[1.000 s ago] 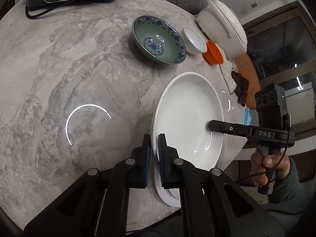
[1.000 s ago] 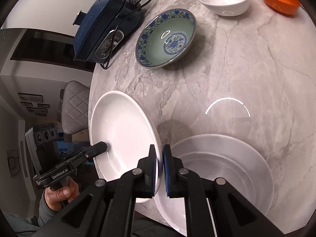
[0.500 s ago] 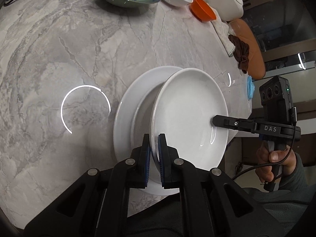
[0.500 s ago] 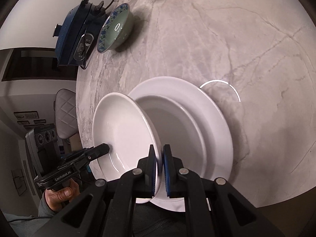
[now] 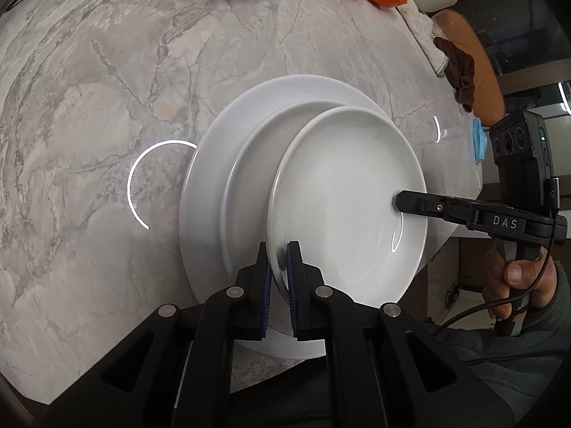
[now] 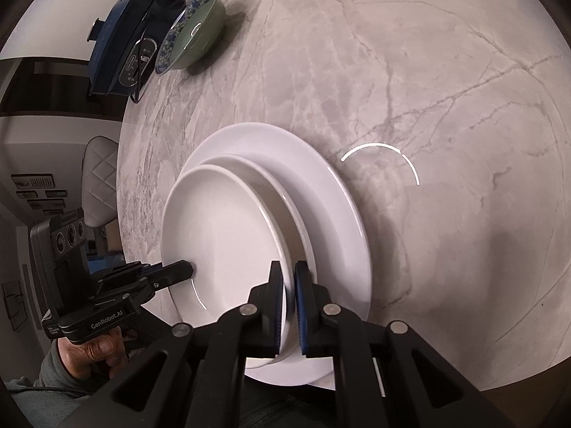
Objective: Organize plates and bowls
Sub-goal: 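Lift the smaller white plate with both grippers and carry it over the plate stack, then lower the smaller plate onto the stack and open both grippers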
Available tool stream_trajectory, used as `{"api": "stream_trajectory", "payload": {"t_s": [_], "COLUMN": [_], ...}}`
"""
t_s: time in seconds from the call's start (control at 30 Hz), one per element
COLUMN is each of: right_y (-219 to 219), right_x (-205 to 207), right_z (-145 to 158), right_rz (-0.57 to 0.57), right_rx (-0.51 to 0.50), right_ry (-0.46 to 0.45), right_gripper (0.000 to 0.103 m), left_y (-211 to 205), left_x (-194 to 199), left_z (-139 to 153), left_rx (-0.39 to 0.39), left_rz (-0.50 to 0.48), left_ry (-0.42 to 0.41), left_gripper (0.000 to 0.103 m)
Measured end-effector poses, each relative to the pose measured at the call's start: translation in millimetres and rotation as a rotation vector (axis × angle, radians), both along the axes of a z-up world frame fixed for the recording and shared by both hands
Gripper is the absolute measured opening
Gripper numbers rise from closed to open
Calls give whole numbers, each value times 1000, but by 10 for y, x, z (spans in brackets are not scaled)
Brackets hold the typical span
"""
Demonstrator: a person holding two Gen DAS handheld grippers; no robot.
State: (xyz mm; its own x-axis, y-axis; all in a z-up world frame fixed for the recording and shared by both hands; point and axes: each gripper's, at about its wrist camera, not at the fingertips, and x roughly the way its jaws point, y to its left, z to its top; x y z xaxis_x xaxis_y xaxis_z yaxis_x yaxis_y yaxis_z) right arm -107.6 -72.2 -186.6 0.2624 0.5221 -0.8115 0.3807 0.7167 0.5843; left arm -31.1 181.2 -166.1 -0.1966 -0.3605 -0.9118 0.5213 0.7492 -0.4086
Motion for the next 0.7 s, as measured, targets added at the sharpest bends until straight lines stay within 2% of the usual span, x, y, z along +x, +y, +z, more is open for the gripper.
{"api": "stream_trajectory", "payload": {"t_s": [0.23, 0.7], "right_y": [35, 349], "right_x": [50, 120], "right_z": [6, 137], "right_rz": [33, 172], "right_rx": [-26, -250], "right_ry": [-7, -18], "right_gripper": [9, 10], "left_y": [-32, 6], "left_x": [-12, 0], "left_z": [-29, -18], "left_rx": [7, 24], "left_rz": [10, 15], "left_ry": [3, -13], "left_gripper": [8, 9]}}
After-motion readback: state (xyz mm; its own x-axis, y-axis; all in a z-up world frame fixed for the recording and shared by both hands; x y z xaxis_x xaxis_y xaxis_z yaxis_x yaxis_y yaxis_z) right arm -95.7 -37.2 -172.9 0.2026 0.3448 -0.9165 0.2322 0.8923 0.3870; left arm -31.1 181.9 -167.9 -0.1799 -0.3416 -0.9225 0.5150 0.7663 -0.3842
